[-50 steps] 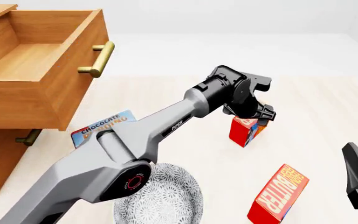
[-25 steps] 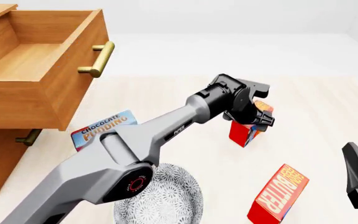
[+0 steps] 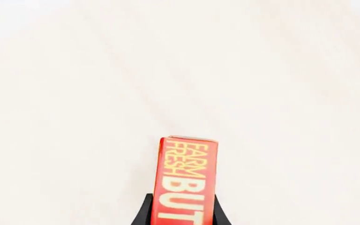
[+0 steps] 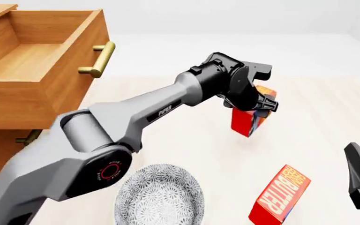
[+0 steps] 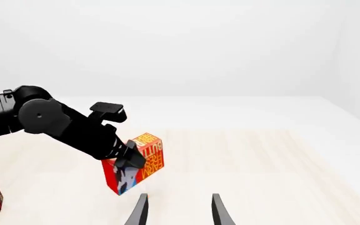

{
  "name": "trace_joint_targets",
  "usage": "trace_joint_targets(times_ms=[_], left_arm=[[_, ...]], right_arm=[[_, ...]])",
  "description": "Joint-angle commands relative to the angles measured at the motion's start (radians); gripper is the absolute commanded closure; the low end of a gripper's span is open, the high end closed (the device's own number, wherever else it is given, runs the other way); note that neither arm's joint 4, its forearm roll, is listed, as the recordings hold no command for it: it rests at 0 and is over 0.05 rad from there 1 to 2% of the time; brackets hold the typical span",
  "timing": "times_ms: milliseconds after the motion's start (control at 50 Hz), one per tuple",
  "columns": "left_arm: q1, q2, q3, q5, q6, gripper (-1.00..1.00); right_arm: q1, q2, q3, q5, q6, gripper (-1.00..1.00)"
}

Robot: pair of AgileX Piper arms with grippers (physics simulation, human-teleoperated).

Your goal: Put the butter at the front in the top drawer of the cabinet and close it.

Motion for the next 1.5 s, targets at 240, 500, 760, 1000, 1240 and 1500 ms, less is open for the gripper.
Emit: trace_joint_targets(times_ms=[240,500,760,1000,1240,1500], left_arm=[[-0.010,-0.360,0.289,-0.028,0.027,1.00],[-0.004,-0.523,0.348,0.038,0.030,1.00],[0.041,-0.618,0.322,0.149,0.071,1.00],[0.129,-0.654,0.216,0.264,0.112,1.00],[0.247,-0.704,0.149,0.402,0.175,1.00],[0.356,-0.827,0.276,0.402,0.224,1.00]], right_arm=[[0.000,-0.005,-0.009,0.013,-0.001,-1.00],[0.000,0.007,-0.007,0.000,0.000,-1.00],[0.001,0.007,-0.007,0.000,0.000,-1.00],[0.000,0.006,-0.007,0.001,0.000,-1.00],[0.001,0.006,-0.007,0.001,0.000,-1.00],[0.001,0.007,-0.007,0.000,0.000,-1.00]])
